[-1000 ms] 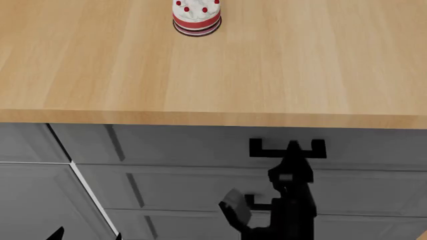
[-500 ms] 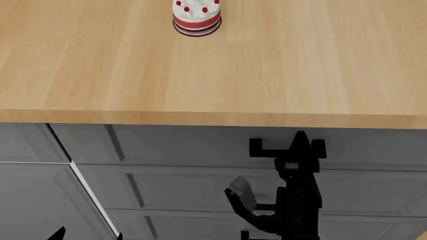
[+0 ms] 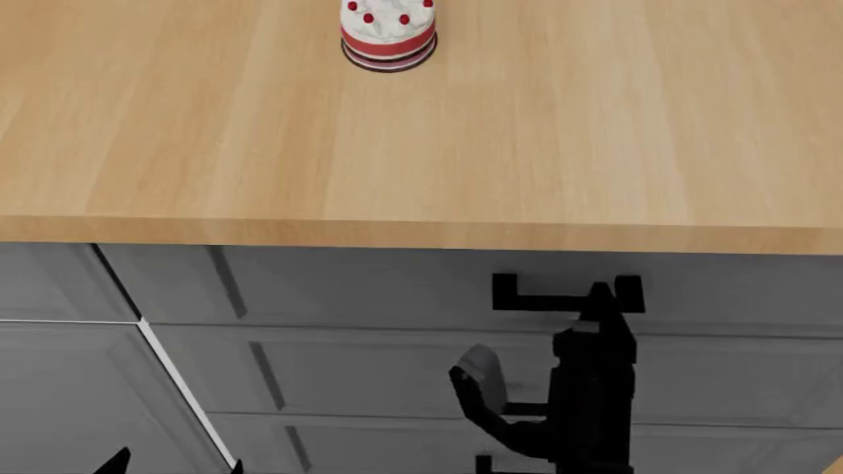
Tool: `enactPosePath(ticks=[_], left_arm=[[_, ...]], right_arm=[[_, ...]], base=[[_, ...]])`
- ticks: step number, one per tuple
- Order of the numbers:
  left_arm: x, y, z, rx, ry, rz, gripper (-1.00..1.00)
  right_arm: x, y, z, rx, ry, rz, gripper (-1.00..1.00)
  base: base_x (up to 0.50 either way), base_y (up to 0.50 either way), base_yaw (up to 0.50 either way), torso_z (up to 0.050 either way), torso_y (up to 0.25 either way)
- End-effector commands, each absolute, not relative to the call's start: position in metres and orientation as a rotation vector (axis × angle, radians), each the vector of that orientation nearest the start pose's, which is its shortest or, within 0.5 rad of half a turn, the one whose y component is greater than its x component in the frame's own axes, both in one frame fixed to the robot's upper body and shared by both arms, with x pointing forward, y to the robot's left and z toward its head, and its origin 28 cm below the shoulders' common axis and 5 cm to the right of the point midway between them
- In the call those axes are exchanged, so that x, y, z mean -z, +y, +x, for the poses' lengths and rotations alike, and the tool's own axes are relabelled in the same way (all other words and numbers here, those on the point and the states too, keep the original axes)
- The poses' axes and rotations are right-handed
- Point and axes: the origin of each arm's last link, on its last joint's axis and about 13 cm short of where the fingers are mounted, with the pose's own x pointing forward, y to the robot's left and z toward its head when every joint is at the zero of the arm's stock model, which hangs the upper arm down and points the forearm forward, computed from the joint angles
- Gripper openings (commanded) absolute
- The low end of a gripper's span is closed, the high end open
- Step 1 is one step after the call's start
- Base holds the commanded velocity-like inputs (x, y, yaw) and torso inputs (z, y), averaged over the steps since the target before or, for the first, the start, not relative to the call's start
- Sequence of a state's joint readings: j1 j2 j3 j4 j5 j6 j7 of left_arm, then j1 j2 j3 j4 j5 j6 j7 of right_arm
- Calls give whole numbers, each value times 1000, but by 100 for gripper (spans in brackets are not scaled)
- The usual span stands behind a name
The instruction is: Open the right drawer.
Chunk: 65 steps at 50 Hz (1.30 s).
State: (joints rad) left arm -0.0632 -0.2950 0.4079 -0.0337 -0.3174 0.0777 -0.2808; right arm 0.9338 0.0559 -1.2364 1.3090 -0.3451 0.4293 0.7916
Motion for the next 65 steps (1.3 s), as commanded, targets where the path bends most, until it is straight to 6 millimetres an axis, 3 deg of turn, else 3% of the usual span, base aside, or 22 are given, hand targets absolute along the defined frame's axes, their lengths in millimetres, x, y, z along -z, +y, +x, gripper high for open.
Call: enactPosePath(ticks=[1,16,22,24,26,29,31,33,47,56,57,65], left_arm=[[-10,199,209,98,19,-14,100],[-9,199,209,98,18,-13,100],[-8,199,209,98,18,-14,100],[-9,199,209,99,19,-13,100],[-9,199,209,99,19,-13,100],[-9,199,210,101,19,-13,100],[-10,199,209,100,19,-14,100],[-10,199,209,101,19,-14,100],[-9,199,208,99,19,-14,100],[-8,199,209,97,23,-14,100],[-8,199,209,98,23,-13,100],[-9,199,210,98,23,-12,100]], right_arm=[[-31,-132,354,332,-89,-1745,-100],[-16,-130,338,308,-119,-1757,-100],[-28,-127,333,308,-149,-1743,-100],[-23,-126,330,308,-158,-1742,-100],[-35,-125,328,311,-162,-1744,-100],[-29,-123,323,315,-178,-1740,-100],[-39,-123,322,317,-183,-1739,-100],[-32,-124,320,322,-175,-1743,-100],[-42,-121,298,287,-222,-1766,-100],[-38,-120,286,268,-219,-1764,-100],[-29,-120,283,252,-222,-1772,-100],[-30,-121,273,222,-225,-1785,-100]], base=[[0,0,0,0,0],[-1,0,0,0,0],[0,0,0,0,0],[0,1,1,0,0],[-5,1,1,0,0],[0,1,1,0,0],[0,1,1,0,0],[-5,1,1,0,0],[-1,1,2,0,1],[0,2,3,0,0],[0,3,3,0,0],[0,3,3,0,0]])
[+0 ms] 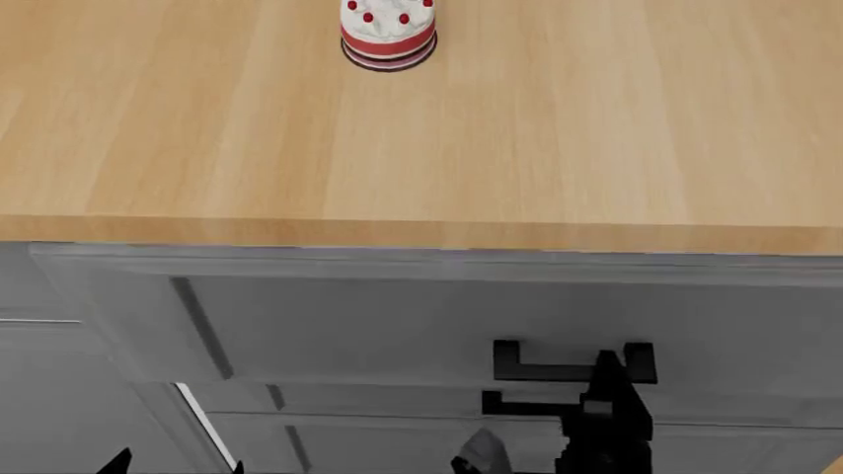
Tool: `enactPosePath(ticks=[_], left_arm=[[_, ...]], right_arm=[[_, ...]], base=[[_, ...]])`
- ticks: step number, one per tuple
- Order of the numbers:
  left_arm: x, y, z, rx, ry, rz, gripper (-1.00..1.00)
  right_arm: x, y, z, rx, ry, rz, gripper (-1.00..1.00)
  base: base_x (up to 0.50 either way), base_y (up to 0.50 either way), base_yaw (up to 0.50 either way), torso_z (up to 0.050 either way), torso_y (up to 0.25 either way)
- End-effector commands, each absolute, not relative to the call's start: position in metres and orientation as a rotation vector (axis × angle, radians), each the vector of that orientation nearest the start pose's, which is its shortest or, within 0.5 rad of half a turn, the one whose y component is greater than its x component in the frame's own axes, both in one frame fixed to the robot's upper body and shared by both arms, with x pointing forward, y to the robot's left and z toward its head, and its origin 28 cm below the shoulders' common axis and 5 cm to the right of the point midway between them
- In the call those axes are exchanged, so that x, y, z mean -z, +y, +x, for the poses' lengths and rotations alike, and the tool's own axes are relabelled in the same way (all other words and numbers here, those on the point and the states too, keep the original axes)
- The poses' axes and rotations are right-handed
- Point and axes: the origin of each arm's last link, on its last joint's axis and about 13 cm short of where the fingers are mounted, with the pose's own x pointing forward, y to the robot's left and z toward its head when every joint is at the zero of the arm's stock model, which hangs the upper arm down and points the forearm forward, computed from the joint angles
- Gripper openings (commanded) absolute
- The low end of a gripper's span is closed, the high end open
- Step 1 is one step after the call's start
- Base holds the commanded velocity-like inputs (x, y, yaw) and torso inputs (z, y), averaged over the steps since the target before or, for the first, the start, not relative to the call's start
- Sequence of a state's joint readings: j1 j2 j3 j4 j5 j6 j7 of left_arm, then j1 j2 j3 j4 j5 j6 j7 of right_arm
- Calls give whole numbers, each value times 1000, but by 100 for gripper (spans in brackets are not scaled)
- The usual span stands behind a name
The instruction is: Open the right drawer.
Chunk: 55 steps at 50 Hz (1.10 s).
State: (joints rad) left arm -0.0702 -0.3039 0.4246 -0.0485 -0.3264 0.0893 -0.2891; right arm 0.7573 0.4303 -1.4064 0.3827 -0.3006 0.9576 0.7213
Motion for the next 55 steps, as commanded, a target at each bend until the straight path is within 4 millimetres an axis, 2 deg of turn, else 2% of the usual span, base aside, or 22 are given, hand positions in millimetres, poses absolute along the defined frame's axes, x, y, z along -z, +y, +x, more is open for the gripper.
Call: enactPosePath(ticks=[1,15,16,24,55], left_arm=[[-9,199,210,97,24,-13,100],[-9,199,209,99,21,-11,100],[-10,199,209,99,21,-11,100],[-8,199,209,99,21,-10,100],[-9,198,209,100,24,-11,100]], right_arm=[[-31,-121,272,221,-229,-1788,-100],[-33,-121,261,200,-267,-1799,-100],[-27,-121,259,198,-276,-1799,-100],[-26,-121,250,206,-305,-1786,-100],[-25,-120,246,211,-325,-1787,-100]], base=[[0,3,4,0,0],[-1,3,4,0,0],[0,4,4,0,0],[0,4,5,0,0],[-1,4,5,0,0]])
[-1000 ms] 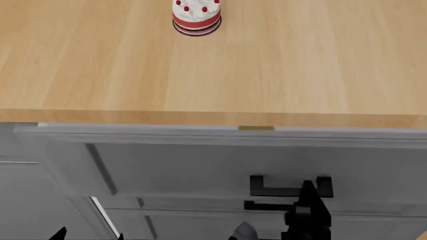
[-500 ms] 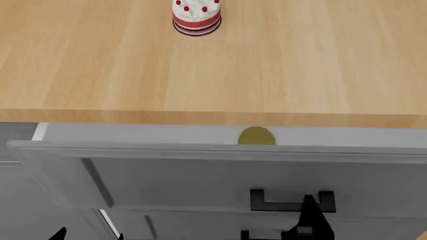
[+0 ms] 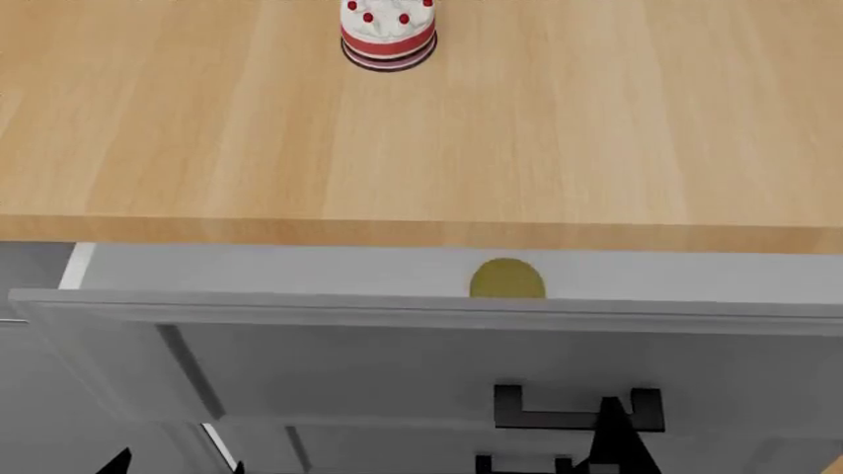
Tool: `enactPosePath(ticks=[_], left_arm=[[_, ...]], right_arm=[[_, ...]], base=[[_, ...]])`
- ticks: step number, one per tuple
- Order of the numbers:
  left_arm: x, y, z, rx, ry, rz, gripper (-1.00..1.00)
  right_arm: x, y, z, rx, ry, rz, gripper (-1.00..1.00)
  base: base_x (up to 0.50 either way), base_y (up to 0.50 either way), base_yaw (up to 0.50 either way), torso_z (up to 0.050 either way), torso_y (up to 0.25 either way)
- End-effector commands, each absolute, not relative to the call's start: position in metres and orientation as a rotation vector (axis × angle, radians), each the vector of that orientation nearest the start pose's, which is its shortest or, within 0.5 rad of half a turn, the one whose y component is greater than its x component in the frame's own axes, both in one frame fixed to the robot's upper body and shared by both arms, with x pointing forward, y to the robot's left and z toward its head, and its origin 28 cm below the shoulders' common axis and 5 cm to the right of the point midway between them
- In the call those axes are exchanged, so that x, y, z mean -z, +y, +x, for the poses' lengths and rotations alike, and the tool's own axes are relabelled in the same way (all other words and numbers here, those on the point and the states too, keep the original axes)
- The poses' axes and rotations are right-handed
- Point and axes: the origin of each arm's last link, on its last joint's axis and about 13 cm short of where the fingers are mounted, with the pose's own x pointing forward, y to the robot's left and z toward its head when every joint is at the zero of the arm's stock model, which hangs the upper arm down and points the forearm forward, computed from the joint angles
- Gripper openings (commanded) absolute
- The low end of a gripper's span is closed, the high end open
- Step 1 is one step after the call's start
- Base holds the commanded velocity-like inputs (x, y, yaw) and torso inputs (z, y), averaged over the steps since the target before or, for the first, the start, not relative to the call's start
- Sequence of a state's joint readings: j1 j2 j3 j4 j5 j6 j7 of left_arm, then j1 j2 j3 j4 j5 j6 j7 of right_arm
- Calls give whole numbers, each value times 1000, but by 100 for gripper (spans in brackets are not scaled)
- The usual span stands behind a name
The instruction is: Open the right drawer.
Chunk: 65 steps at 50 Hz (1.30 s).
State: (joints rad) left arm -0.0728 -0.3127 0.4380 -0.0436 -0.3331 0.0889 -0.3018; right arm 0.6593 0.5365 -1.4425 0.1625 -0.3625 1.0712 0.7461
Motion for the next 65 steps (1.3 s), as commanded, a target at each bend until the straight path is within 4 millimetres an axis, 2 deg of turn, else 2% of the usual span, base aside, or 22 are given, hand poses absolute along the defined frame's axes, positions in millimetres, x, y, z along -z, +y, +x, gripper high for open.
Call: enactPosePath(ticks=[1,65], left_arm=[[-9,199,209,100,24,-10,100],[-9,199,209,99,25,-10,100]], right_arm=[[-26,-121,246,211,-325,-1786,-100],[-23,-123,246,215,-301,-1794,-100]], base=[[0,4,5,0,0],[-134,0,0,0,0]])
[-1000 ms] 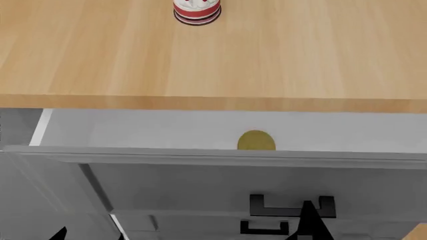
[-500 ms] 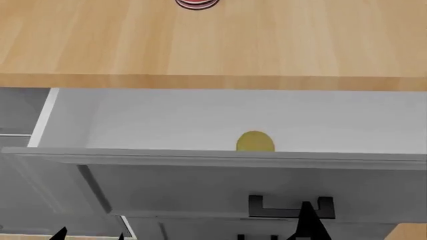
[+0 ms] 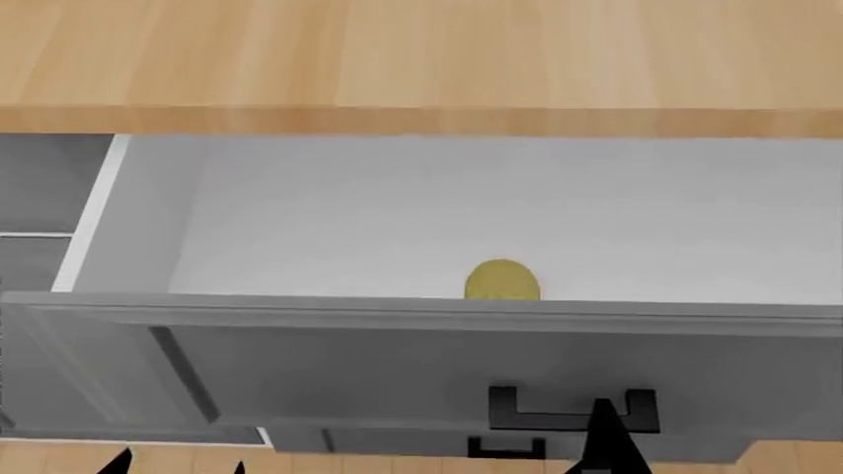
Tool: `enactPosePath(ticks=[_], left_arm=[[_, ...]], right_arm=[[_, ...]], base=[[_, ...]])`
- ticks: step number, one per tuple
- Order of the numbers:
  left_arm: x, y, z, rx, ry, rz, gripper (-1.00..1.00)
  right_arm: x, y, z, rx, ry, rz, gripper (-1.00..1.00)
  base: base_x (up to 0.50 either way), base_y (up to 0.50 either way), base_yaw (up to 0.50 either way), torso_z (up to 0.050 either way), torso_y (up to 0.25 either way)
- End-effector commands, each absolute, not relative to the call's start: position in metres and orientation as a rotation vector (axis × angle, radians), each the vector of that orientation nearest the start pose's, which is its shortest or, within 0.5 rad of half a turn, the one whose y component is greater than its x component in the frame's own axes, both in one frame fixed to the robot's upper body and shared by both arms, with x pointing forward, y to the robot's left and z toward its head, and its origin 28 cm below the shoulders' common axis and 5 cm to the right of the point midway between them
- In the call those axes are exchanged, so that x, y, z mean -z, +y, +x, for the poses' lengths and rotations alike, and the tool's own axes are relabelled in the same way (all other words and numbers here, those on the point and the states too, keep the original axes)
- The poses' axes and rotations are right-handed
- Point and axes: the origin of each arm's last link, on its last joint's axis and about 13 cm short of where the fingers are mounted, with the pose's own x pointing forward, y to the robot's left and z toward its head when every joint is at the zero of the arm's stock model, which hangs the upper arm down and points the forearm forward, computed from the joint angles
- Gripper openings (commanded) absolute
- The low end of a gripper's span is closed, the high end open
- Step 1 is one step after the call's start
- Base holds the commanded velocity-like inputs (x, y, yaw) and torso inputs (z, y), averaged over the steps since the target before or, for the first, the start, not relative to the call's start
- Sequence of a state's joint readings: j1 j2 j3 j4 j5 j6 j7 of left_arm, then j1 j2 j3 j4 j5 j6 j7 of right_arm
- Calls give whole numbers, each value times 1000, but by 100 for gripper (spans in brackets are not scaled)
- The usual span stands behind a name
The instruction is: Open the right drawer.
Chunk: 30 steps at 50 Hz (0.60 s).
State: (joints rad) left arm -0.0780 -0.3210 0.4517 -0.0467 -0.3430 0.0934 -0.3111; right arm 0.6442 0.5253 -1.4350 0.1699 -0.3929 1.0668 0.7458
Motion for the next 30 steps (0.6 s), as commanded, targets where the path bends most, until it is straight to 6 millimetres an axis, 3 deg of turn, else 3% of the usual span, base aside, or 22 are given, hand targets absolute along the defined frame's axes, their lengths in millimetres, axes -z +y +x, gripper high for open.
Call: enactPosePath(ticks=[1,30], left_arm=[[-9,199,210,99,25,-10,100],[-10,199,209,98,23,-13,100]], right_arm=[[-23,-123,246,215,-302,-1794,-100],[-21,-124,244,219,-299,-1794,-100]], base=[[-148,1,0,0,0],[-145,1,0,0,0]])
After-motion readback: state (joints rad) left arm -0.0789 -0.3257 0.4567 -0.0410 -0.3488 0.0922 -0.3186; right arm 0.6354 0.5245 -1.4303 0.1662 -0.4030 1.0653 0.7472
